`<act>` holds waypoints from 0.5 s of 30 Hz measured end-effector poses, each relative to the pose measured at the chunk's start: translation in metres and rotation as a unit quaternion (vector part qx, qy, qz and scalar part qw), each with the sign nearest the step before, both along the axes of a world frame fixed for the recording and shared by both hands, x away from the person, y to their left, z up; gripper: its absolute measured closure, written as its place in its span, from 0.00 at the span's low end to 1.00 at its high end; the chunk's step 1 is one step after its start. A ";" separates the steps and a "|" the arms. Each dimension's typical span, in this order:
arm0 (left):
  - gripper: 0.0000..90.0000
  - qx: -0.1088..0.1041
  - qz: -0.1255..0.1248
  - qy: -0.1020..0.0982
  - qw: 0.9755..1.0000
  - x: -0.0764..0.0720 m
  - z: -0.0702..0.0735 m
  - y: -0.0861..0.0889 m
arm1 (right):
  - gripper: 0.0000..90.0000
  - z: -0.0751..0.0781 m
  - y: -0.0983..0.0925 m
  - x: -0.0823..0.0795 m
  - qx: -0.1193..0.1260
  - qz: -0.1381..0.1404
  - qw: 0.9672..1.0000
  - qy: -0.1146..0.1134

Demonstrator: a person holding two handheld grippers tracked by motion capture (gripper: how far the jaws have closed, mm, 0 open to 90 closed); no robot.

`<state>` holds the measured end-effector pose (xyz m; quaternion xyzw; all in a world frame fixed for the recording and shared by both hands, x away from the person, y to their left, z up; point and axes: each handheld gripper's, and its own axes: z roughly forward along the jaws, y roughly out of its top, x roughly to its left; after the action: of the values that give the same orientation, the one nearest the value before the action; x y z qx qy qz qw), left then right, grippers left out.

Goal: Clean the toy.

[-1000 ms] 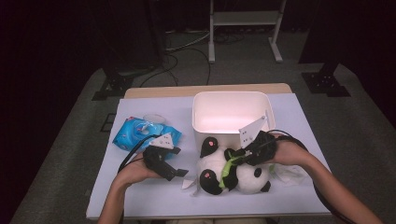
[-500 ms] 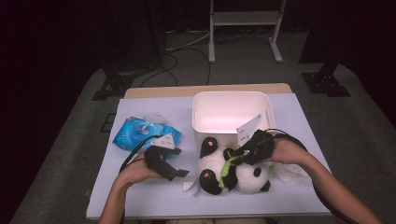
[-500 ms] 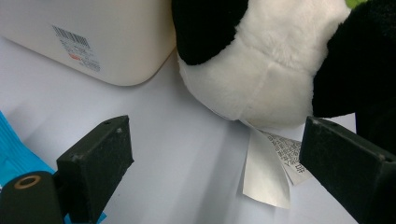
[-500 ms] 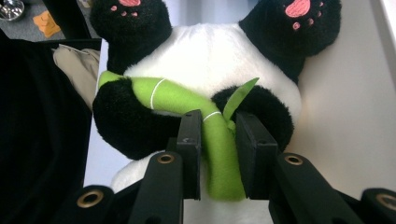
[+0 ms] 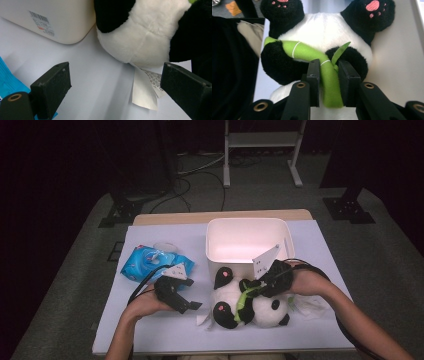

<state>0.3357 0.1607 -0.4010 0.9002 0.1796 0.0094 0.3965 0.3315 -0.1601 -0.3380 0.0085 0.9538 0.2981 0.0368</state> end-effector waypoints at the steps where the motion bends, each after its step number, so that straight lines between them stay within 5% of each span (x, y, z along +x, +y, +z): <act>1: 0.10 0.000 0.000 0.001 1.000 0.000 0.000 0.000 | 0.82 0.001 0.000 0.000 -0.002 -0.005 1.000 0.006; 10: 0.10 -0.004 0.003 0.000 1.000 0.001 0.001 0.003 | 0.85 0.011 0.001 0.003 -0.012 0.007 0.999 0.032; 15: 0.10 -0.005 0.004 0.001 1.000 0.001 0.001 0.005 | 0.86 0.016 0.003 0.002 -0.015 0.016 0.999 0.025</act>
<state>0.3369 0.1657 -0.4004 0.8974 0.1841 0.0093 0.4008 0.3331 -0.1574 -0.3220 0.0004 0.9587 0.2843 0.0081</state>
